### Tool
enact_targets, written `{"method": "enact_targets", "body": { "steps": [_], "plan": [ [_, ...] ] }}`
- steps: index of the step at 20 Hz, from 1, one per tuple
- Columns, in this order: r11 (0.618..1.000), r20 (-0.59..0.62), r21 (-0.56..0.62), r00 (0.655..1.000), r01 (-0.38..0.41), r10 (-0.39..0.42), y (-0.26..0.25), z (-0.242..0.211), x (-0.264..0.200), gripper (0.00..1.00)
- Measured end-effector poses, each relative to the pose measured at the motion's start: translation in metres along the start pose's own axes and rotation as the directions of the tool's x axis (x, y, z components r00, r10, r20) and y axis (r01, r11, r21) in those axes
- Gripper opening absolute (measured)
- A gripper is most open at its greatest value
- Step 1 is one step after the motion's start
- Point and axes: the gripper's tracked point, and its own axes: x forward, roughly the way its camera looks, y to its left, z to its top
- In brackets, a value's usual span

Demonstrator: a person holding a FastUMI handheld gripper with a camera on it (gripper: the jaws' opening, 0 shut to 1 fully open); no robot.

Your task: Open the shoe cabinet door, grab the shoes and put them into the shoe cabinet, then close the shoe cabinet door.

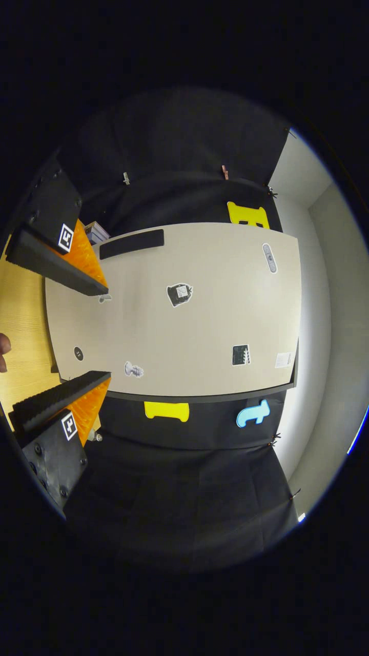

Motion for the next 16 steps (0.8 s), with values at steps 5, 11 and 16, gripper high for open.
{"method": "enact_targets", "body": {
  "steps": [5, 11, 16],
  "plan": [
    [1.0, 0.001, 0.002, 1.0, 0.001, -0.001, -0.0027, 0.0008, -0.0026, 0.96],
    [1.0, 0.002, 0.003, 1.0, -0.002, 0.002, -0.0031, -0.0003, -0.0047, 0.96],
    [1.0, 0.002, 0.005, 1.0, -0.006, 0.006, -0.002, -0.0005, -0.0065, 0.96]
  ]
}}
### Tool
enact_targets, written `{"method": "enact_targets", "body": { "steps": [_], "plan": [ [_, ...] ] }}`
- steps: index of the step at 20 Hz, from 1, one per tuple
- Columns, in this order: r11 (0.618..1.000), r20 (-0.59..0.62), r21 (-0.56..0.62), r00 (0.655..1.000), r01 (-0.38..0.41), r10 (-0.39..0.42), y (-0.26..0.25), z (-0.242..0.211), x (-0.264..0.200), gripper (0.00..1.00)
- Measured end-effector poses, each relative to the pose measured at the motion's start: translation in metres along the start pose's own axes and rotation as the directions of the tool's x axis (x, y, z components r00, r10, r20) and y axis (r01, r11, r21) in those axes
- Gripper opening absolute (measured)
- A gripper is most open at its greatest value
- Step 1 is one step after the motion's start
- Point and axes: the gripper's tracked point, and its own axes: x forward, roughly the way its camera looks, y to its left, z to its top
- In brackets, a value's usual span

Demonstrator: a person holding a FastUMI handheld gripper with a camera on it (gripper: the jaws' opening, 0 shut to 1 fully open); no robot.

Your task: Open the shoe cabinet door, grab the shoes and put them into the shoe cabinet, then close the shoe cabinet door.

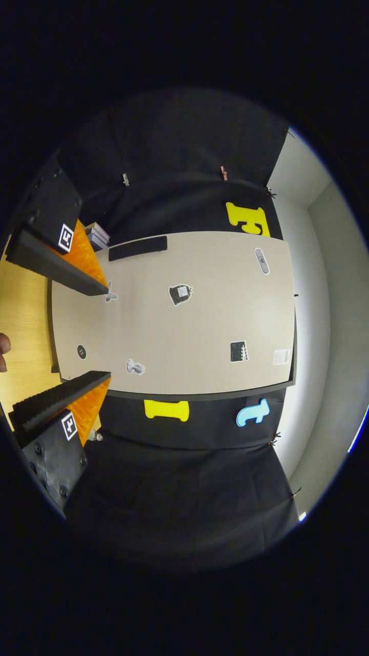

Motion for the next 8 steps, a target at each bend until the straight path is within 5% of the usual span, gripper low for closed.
{"method": "enact_targets", "body": {
  "steps": [8],
  "plan": [
    [1.0, 0.003, 0.0, 1.0, 0.002, -0.002, -0.0016, -0.0008, -0.0013, 0.96]
  ]
}}
